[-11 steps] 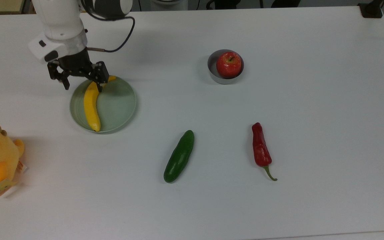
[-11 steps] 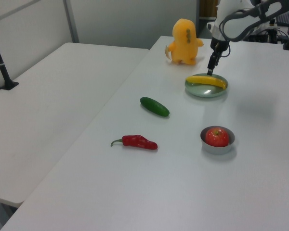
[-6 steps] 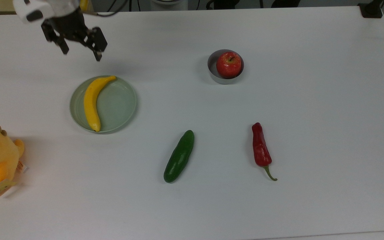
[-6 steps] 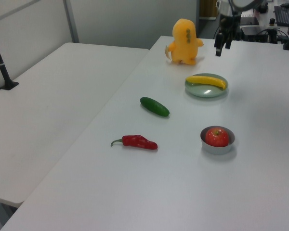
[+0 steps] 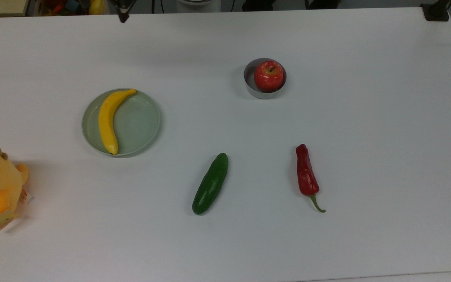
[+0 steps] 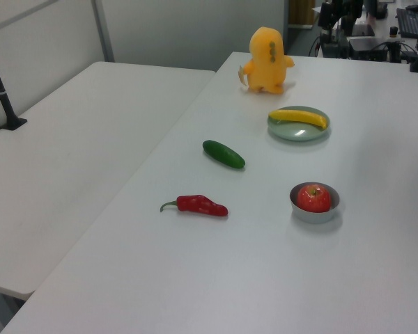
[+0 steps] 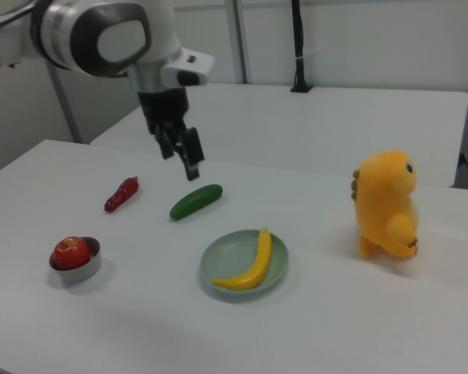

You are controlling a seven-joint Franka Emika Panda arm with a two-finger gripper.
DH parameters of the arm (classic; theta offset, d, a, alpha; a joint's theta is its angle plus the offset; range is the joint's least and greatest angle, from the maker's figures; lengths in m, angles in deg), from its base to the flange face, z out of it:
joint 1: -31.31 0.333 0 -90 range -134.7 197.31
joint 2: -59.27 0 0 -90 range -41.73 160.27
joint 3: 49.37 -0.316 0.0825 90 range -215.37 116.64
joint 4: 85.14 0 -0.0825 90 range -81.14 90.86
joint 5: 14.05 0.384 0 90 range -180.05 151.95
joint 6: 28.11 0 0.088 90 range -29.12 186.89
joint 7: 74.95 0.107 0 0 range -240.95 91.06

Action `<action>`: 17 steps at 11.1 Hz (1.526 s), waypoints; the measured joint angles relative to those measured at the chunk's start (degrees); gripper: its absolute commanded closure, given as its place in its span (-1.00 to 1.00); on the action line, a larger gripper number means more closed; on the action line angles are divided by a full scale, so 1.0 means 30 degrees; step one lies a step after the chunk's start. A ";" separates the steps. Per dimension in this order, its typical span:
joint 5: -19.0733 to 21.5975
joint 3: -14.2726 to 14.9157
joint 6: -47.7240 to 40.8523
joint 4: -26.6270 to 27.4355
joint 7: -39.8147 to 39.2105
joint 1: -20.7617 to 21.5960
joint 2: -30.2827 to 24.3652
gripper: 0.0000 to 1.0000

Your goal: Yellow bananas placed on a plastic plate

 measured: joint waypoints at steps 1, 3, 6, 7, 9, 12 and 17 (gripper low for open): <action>0.0004 -0.0085 -0.0010 -0.0128 0.0679 0.0635 -0.0112 -1.00; 0.0018 -0.0514 -0.0177 -0.0187 0.1519 0.1468 -0.0420 -1.00; 0.0028 -0.2217 -0.0780 -0.0203 0.1913 0.1936 -0.1198 -1.00; 0.0029 -0.2603 -0.0829 -0.0193 0.1928 0.2247 -0.1268 -1.00; 0.0029 -0.2775 -0.0836 0.0016 0.1891 0.3007 -0.1228 -1.00; 0.0027 -0.2780 -0.0835 0.0360 -0.0782 0.3196 -0.1055 -1.00; 0.0024 -0.1891 -0.0628 0.0404 -0.5602 0.3080 -0.0954 -1.00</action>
